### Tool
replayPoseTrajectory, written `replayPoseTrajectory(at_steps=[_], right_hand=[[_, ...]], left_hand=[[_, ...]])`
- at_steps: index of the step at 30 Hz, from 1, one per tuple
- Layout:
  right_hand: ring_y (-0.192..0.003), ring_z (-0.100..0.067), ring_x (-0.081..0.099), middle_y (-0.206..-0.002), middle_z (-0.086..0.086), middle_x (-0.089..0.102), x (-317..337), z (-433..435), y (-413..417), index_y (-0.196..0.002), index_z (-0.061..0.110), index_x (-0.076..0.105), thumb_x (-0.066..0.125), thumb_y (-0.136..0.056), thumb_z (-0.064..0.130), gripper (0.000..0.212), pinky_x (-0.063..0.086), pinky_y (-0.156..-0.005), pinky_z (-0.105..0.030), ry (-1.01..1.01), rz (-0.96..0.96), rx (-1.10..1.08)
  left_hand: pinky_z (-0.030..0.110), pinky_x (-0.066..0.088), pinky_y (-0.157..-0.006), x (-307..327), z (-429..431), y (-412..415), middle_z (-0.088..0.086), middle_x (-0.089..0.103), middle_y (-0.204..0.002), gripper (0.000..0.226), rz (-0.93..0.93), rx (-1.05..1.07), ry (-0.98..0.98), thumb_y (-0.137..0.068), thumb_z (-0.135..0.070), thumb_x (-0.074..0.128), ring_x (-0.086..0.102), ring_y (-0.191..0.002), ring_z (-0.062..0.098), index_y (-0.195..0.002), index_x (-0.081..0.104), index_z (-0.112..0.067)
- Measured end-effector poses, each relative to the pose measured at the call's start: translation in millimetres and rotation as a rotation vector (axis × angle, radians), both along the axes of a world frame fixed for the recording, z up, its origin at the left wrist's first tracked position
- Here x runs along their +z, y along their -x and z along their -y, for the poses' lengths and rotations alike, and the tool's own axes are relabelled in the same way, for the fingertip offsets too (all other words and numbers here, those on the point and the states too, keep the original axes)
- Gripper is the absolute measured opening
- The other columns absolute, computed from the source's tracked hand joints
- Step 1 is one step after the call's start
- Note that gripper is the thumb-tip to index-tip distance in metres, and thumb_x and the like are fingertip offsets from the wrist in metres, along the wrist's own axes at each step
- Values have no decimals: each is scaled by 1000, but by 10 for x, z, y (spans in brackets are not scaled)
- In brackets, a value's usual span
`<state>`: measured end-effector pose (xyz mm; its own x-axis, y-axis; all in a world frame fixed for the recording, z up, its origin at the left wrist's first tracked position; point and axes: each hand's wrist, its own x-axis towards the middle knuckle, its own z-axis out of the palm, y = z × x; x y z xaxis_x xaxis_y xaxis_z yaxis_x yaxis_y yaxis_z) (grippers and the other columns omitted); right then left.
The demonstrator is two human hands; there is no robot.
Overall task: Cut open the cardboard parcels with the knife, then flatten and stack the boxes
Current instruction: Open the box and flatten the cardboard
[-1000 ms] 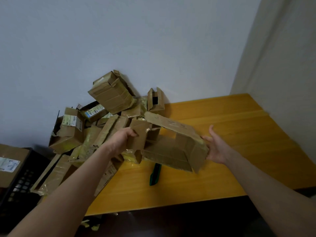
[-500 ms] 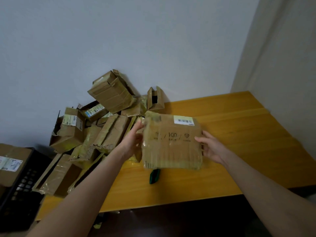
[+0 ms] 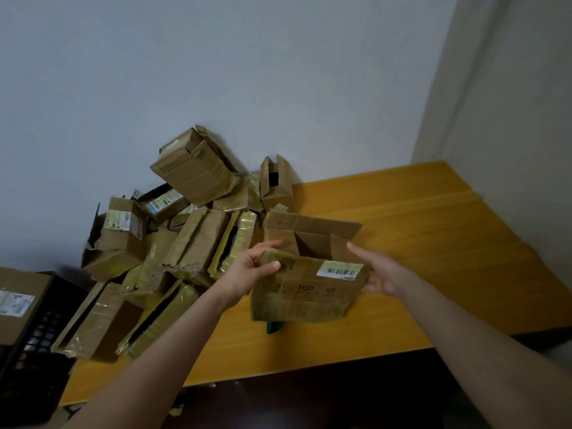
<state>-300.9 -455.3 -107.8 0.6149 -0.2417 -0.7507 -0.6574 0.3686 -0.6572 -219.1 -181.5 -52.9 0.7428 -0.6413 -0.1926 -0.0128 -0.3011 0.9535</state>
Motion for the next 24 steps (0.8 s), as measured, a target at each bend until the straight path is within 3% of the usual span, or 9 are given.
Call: replayPoseTrajectory(at_steps=[3,5,7,9,11,13,16,20,24], right_hand=[[-113,-34,55,-143,-14,42,112,-49,-16,-150,16,30,84,-47,64,125,52,-79,-40,64,-73,257],[-125,-38,48,-151,-16,34,150,-126,-48,-151,12,25,81,-62,57,114,50,-88,-44,197,-109,314],[-123,-36,50,-143,-17,42,134,-207,-88,-147,9,29,75,-79,41,88,49,-91,-43,314,-126,323],[-97,-28,61,-113,-14,57,151,-276,-104,-133,5,40,62,-92,24,50,53,-79,-38,329,-104,297],[-78,-23,56,-91,-10,50,185,-308,-117,-118,3,44,46,-99,15,23,51,-67,-33,333,-89,222],[-74,-23,50,-91,-10,49,177,-300,-155,-121,3,44,35,-102,15,24,42,-65,-32,387,-81,152],[-115,-34,50,-133,-15,47,137,-252,-184,-141,6,35,35,-103,17,39,47,-87,-43,351,-64,28],[-122,-34,49,-138,-13,48,131,-176,-207,-142,11,38,43,-102,22,41,46,-98,-50,274,43,-101],[-104,-27,54,-120,-11,56,239,-171,-194,-135,8,44,46,-102,21,36,51,-79,-40,239,170,-148]], left_hand=[[24,44,-101,76,0,68,-18,49,-137,28,107,-195,-50,-84,-5,68,45,-128,0,-95,77,-30],[30,36,-111,108,26,113,-19,47,-139,33,138,-267,-59,-81,-3,71,40,-131,-2,-90,77,-34],[34,31,-115,138,46,121,-22,44,-139,36,140,-280,-59,-79,-2,74,38,-132,-6,-85,77,-37],[35,29,-116,158,35,90,-25,38,-140,31,126,-288,-82,-77,-8,78,34,-133,-6,-81,76,-39],[33,30,-112,156,-10,31,-22,32,-143,20,85,-281,-146,-69,-30,83,30,-135,2,-86,74,-36],[30,34,-105,145,-36,-33,-13,33,-145,52,17,-216,-197,-60,-56,77,31,-133,10,-102,70,-26],[38,44,-102,131,-8,-141,1,54,-134,80,-186,63,-148,-63,-77,66,53,-120,19,-118,62,-20],[39,51,-93,83,140,-326,7,58,-123,79,-372,276,-250,-70,-47,79,60,-106,23,-132,49,-9],[38,45,-95,-40,355,-313,4,53,-127,69,-305,363,-414,-76,-36,79,49,-122,30,-131,47,-8]])
